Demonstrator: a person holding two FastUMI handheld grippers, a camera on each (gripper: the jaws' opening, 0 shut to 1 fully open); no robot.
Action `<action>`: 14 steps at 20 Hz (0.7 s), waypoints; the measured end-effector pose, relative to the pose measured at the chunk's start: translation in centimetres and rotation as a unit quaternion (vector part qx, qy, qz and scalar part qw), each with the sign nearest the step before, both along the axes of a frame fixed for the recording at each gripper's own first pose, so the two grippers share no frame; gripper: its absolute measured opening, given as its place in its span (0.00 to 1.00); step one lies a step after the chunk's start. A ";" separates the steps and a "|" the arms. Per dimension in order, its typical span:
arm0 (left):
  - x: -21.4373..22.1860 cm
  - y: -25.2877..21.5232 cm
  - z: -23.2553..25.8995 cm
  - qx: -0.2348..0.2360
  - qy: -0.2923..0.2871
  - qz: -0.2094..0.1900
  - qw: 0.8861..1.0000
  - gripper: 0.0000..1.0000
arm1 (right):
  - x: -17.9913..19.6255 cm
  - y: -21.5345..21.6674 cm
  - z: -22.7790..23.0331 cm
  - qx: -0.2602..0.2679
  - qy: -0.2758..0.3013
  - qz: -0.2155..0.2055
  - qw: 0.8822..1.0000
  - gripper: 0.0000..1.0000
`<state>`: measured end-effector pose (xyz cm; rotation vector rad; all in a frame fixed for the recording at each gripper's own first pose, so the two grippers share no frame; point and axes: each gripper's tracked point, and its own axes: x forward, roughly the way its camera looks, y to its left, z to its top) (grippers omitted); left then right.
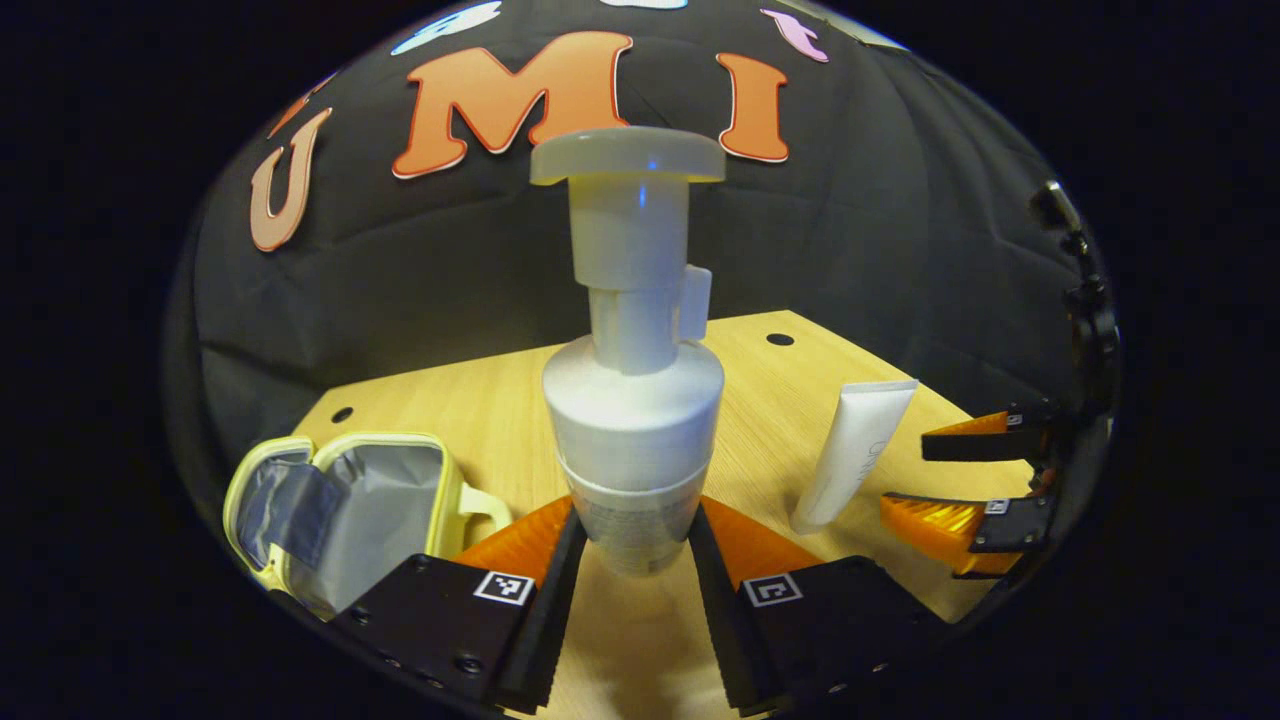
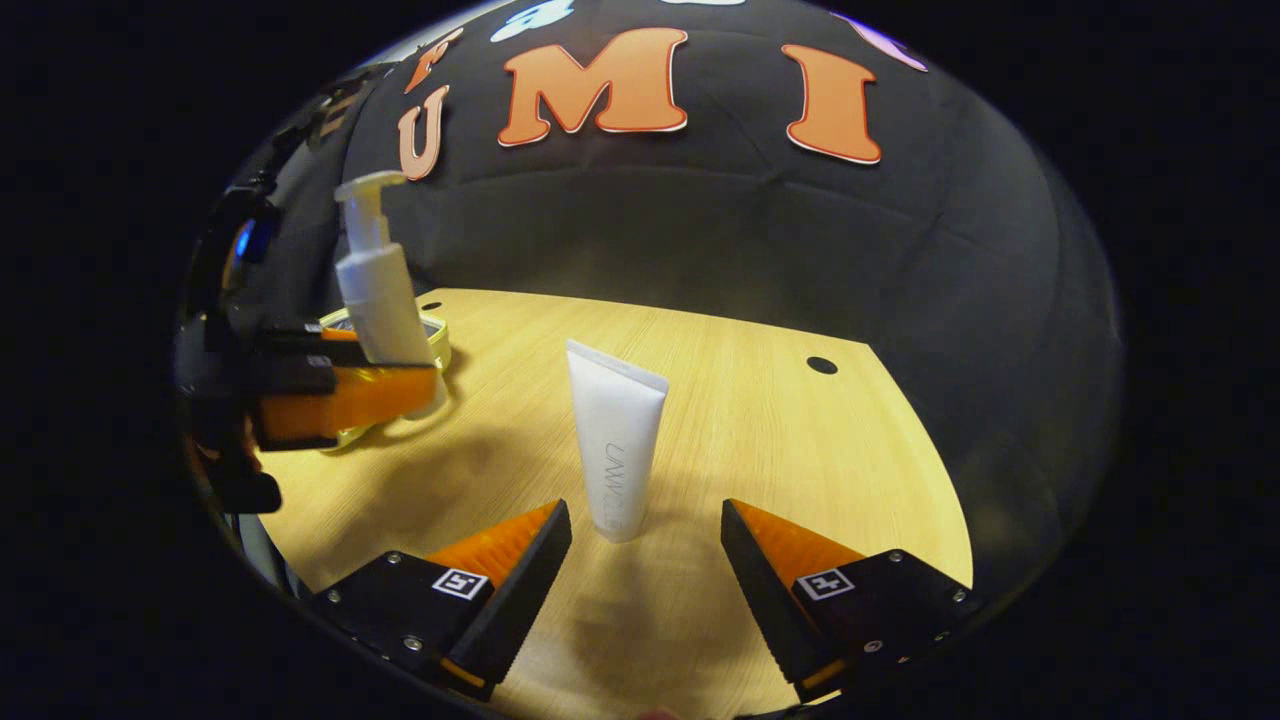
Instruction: First open the suitcase, pack the skin care products into it, and then close the suitcase.
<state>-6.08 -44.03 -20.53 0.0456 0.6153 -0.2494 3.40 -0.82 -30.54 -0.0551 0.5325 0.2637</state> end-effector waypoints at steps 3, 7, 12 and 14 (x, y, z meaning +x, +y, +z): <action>-1.5 1.5 2.0 0.004 -0.002 0.019 1.000 0.61 | 0.4 0.3 -1.8 -0.012 0.015 0.020 1.000 0.96; -3.3 3.5 4.3 0.025 -0.011 0.039 0.999 0.61 | 1.2 1.0 -2.8 0.008 0.030 0.032 0.999 0.95; -5.1 5.7 5.5 0.049 -0.010 0.064 0.997 0.61 | 2.4 2.6 -4.3 0.000 0.029 0.053 0.998 0.89; -6.0 6.1 6.1 0.051 -0.009 0.071 0.996 0.61 | 2.5 2.9 -4.6 -0.003 0.033 0.056 0.998 0.85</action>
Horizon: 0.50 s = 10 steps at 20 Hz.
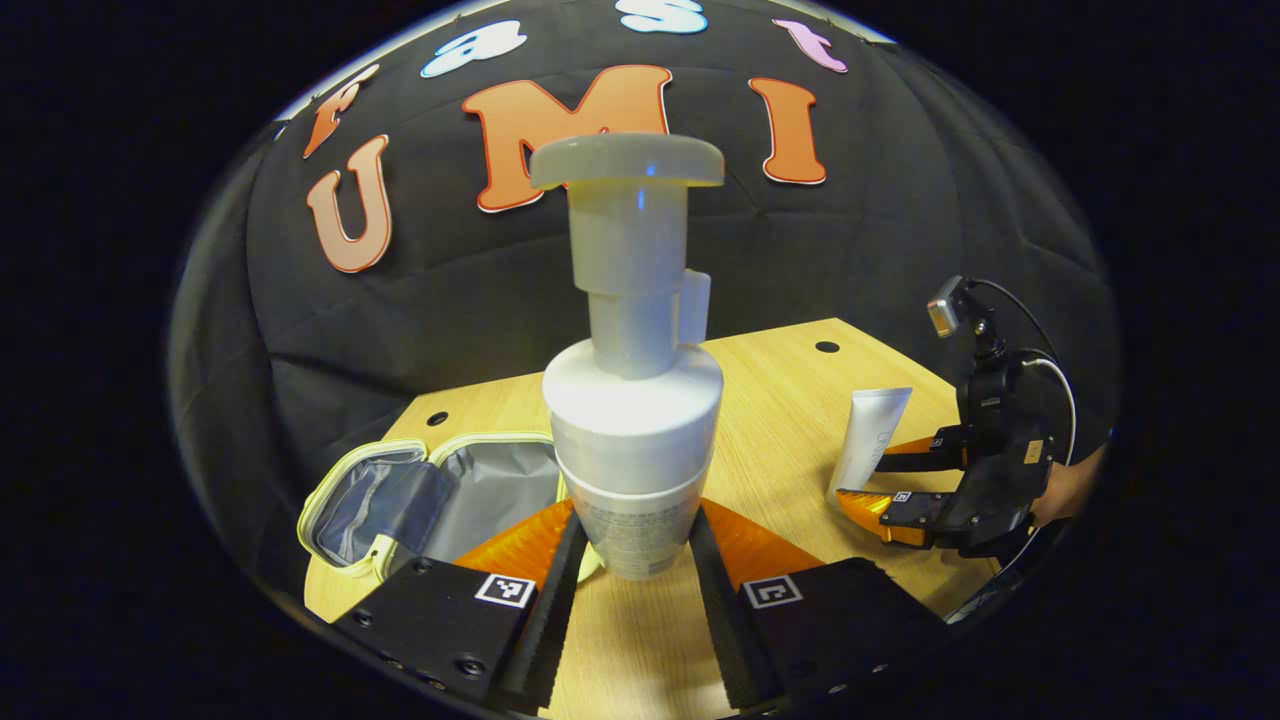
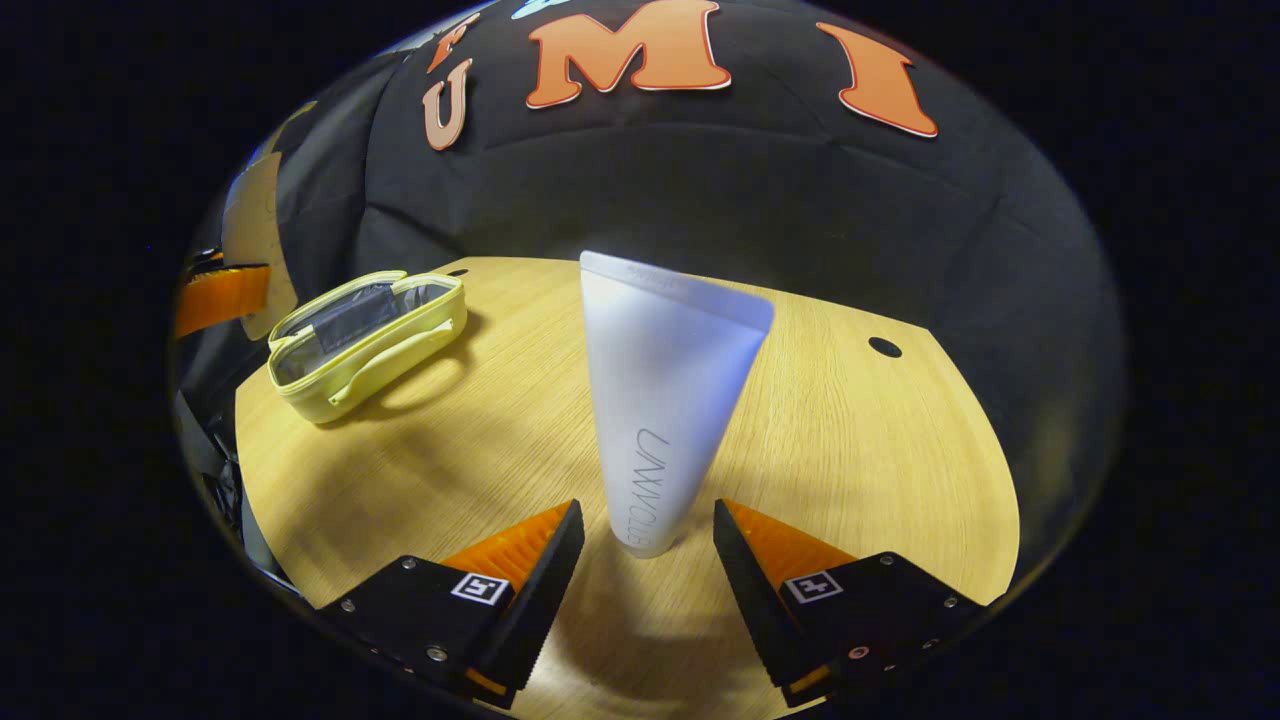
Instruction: First open the suitcase, pack the skin care products into it, and then close the suitcase.
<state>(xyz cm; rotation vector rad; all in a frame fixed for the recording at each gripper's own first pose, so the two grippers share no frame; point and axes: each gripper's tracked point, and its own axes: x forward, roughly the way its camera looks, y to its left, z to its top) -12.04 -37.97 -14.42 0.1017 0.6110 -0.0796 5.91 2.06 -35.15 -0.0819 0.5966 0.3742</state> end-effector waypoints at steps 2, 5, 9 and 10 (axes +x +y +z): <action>-0.3 0.4 0.0 -0.019 0.006 0.012 1.000 0.62 | 0.6 0.0 -0.3 0.004 0.001 -0.005 1.000 0.81; -0.1 1.1 0.5 -0.012 0.006 0.023 1.000 0.61 | 1.2 0.3 -1.3 0.008 0.013 -0.007 1.000 0.70; -0.4 1.4 1.1 -0.007 -0.001 0.026 1.000 0.61 | 1.2 0.8 -1.3 0.016 0.015 -0.002 1.000 0.54; -0.4 1.6 1.2 -0.008 0.000 0.028 1.000 0.61 | 1.2 0.9 -1.3 0.016 0.018 0.003 1.000 0.53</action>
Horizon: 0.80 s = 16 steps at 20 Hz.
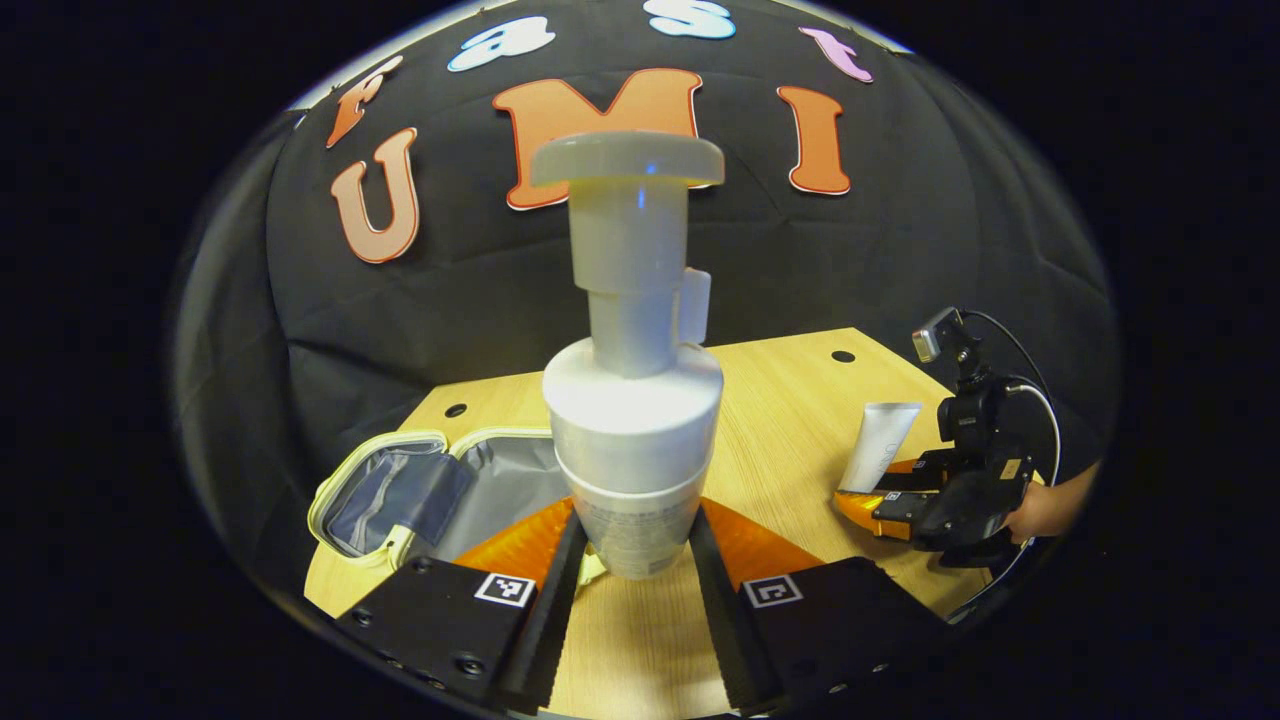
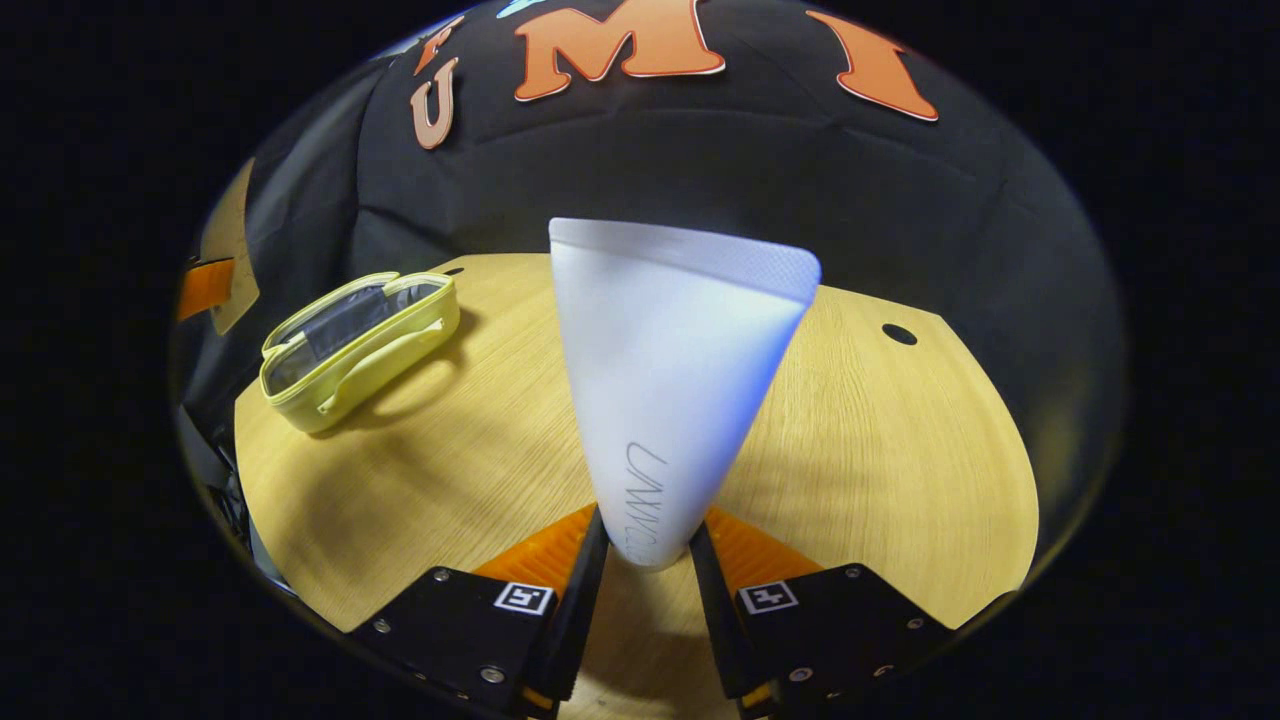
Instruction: First open the suitcase, pack the skin care products into it, and then close the suitcase.
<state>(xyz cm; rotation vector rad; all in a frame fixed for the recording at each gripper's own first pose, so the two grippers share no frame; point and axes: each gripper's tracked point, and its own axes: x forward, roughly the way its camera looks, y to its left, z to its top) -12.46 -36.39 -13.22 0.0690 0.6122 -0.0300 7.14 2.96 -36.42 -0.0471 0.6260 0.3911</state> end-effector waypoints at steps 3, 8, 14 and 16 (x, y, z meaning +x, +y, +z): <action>0.0 0.8 0.3 0.006 -0.005 0.008 1.000 0.61 | -0.4 -0.2 0.3 0.007 0.016 0.002 1.000 0.51; -0.3 2.5 1.7 0.005 -0.022 0.029 0.999 0.61 | -1.0 0.1 3.6 0.031 -0.001 0.005 1.000 0.48; 0.5 6.4 4.4 -0.013 -0.055 0.074 0.996 0.61 | -1.4 1.0 9.6 0.048 -0.047 0.020 0.998 0.48; 0.6 7.8 4.6 -0.015 -0.058 0.079 0.995 0.61 | -1.5 1.3 10.7 0.045 -0.053 0.025 0.997 0.48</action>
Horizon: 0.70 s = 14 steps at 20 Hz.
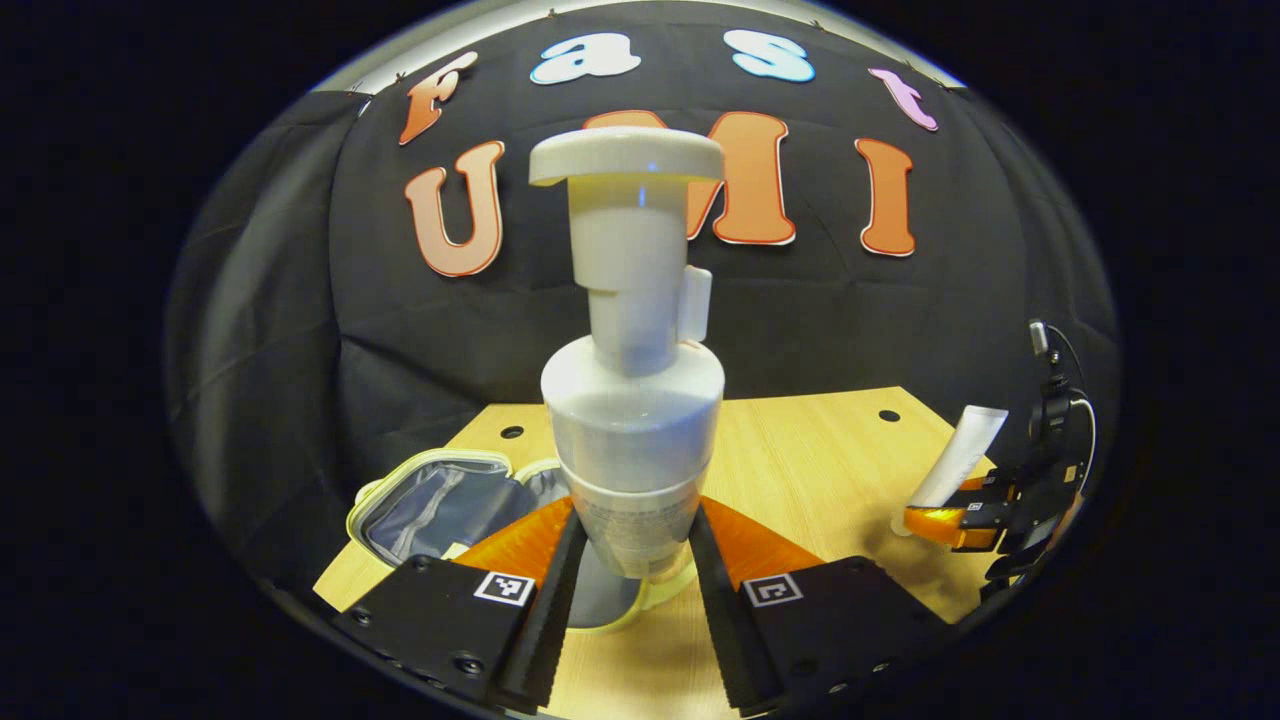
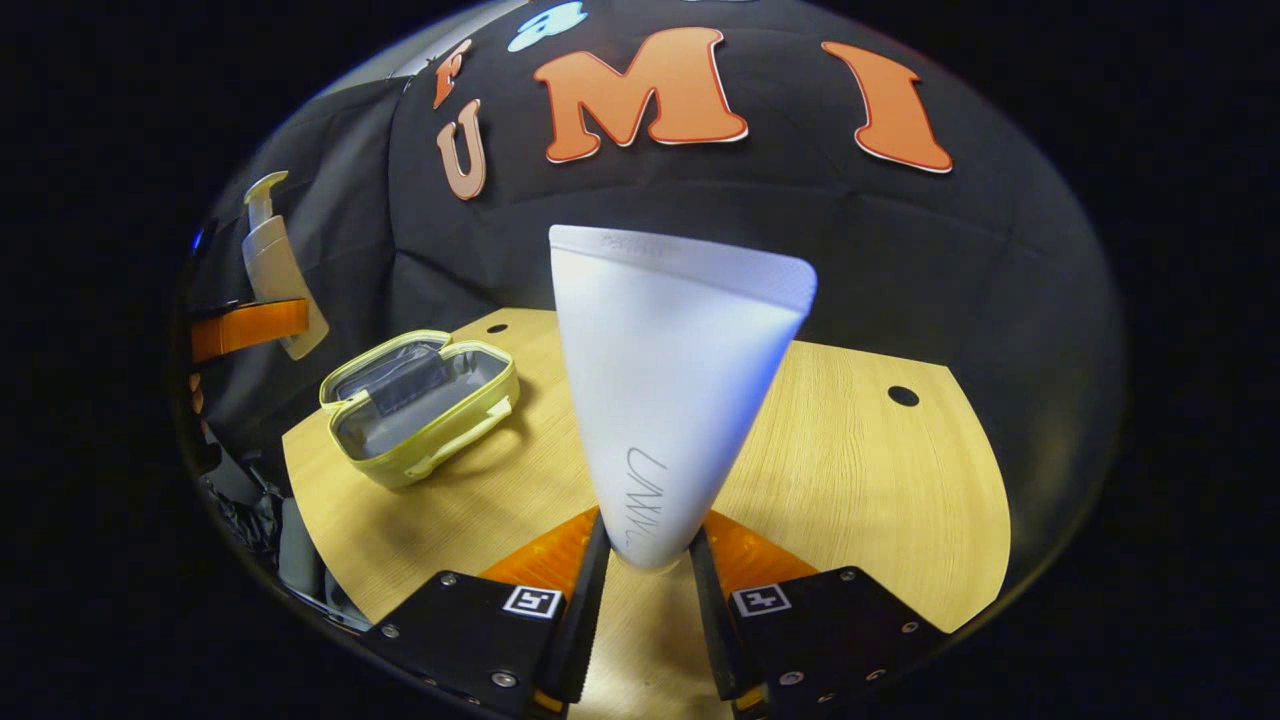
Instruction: First open the suitcase, pack the skin care products into it, and then close the suitcase.
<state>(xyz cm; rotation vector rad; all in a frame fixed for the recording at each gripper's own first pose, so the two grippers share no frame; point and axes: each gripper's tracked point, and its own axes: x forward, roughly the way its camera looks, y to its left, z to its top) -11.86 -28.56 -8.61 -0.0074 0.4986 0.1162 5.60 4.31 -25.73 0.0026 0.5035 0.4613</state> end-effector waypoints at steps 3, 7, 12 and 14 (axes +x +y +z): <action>0.1 2.1 0.0 0.000 -0.001 0.001 1.000 0.61 | -0.3 0.7 1.8 -0.006 -0.010 0.001 1.000 0.48; 0.7 4.5 -0.4 -0.004 0.004 -0.016 1.000 0.61 | -0.5 1.8 4.5 -0.014 -0.016 -0.010 1.000 0.48; 1.7 8.5 -1.3 -0.013 0.014 -0.067 0.998 0.61 | -0.8 5.0 7.2 -0.019 -0.019 -0.042 0.999 0.48; 2.0 10.4 -1.9 -0.016 0.022 -0.086 0.996 0.61 | -1.3 7.1 7.6 -0.016 -0.007 -0.056 0.998 0.48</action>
